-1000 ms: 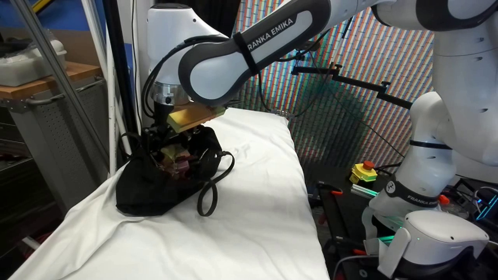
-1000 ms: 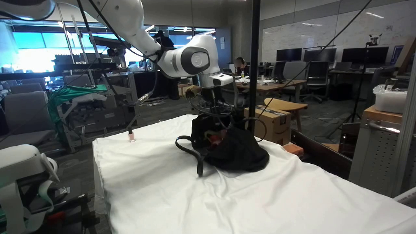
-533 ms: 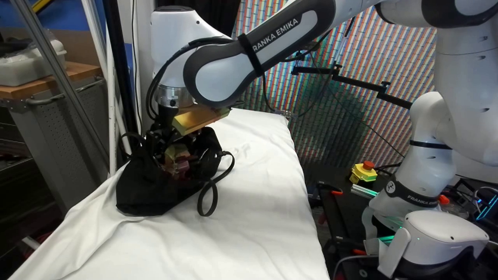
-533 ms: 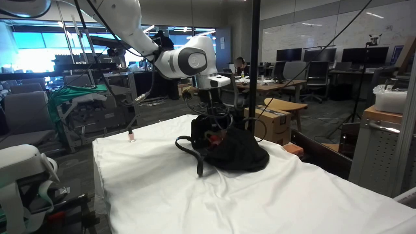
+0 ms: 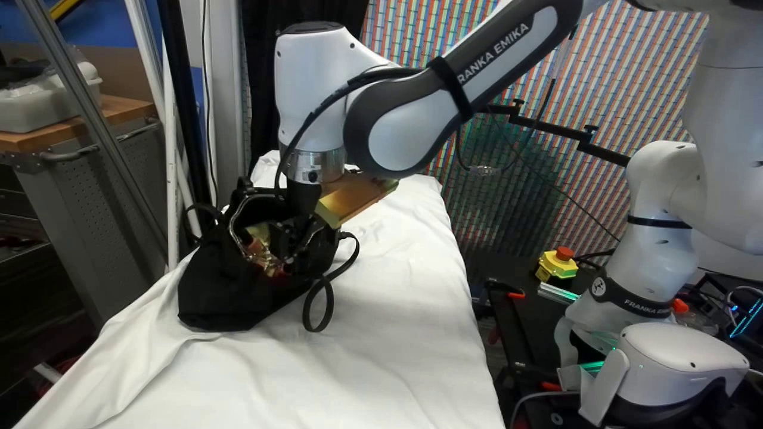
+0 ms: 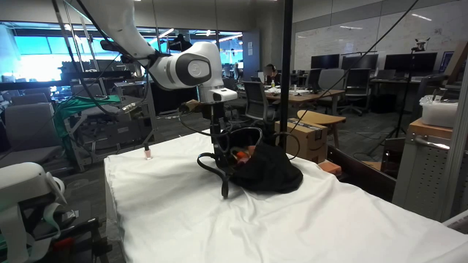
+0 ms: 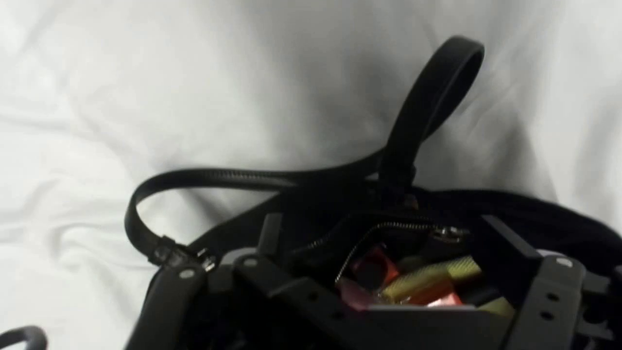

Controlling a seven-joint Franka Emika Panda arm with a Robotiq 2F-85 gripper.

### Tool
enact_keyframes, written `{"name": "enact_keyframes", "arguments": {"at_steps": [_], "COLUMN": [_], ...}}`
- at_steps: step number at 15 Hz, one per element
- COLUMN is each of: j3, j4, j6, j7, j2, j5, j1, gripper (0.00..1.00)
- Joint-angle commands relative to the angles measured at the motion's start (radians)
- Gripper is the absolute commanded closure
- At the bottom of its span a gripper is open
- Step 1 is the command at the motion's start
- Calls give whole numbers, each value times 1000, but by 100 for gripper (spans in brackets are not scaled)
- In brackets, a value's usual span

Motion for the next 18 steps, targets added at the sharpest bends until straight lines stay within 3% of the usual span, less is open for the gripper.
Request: {"name": "enact_keyframes", "arguments": {"at_steps": [1, 5, 10, 18], "j3": [30, 106, 202, 258], "j4": [-192, -293, -335, -315], "j6": [50, 53, 56, 121], "j7": [106, 241, 376, 494], "j2": [-135, -181, -197, -174], "j5": [-35, -62, -77, -221], "j1": [57, 124, 187, 244], "gripper": [0, 0, 0, 0]}}
